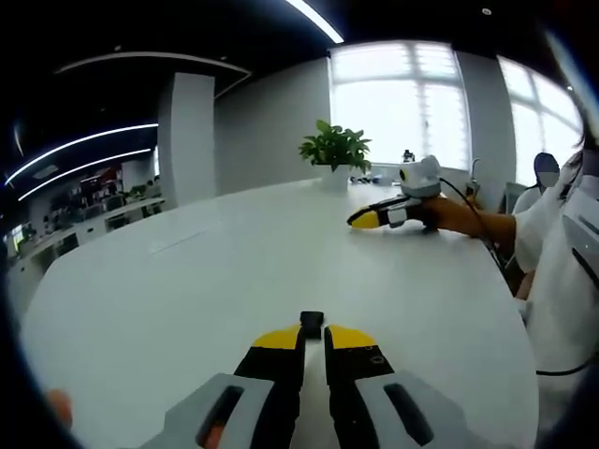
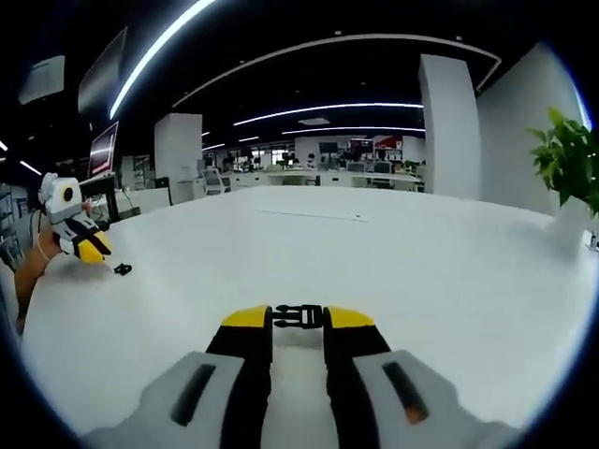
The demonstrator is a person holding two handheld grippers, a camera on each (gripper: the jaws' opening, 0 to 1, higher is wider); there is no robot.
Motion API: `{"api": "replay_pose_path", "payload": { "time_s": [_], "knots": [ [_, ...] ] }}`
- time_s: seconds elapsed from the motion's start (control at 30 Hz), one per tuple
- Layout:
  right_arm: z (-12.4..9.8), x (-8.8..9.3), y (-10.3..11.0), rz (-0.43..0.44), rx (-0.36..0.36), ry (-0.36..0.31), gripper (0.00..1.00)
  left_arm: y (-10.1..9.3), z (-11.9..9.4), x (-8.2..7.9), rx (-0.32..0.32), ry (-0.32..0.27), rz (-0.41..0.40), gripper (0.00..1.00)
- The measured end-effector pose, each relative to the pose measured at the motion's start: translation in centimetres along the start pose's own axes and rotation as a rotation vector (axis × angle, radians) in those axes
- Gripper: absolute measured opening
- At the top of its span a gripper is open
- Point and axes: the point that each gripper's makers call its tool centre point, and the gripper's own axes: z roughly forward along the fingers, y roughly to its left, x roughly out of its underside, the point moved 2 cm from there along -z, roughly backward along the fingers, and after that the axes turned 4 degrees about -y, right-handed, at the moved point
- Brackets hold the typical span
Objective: Snap the two parts of the plastic buckle together until the buckle closes and remains connected.
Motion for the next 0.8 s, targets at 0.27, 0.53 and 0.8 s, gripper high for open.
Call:
{"api": "replay_pose_path", "payload": {
  "time_s": [0.27,0.53,0.8],
  "knots": [
    [0.1,1.0,-0.2,0.003,0.009,0.056,0.21,0.0,-0.1,-0.1,0.000,-0.004,0.000,0.07],
    [-0.2,0.6,-0.1,-0.007,0.000,0.050,0.32,-0.1,-0.1,-0.2,0.001,-0.009,0.001,0.07],
    [-0.5,-1.2,1.4,-0.068,-0.299,0.005,0.39,-0.2,-0.1,-0.2,0.005,-0.008,0.004,0.07]
  ]
}}
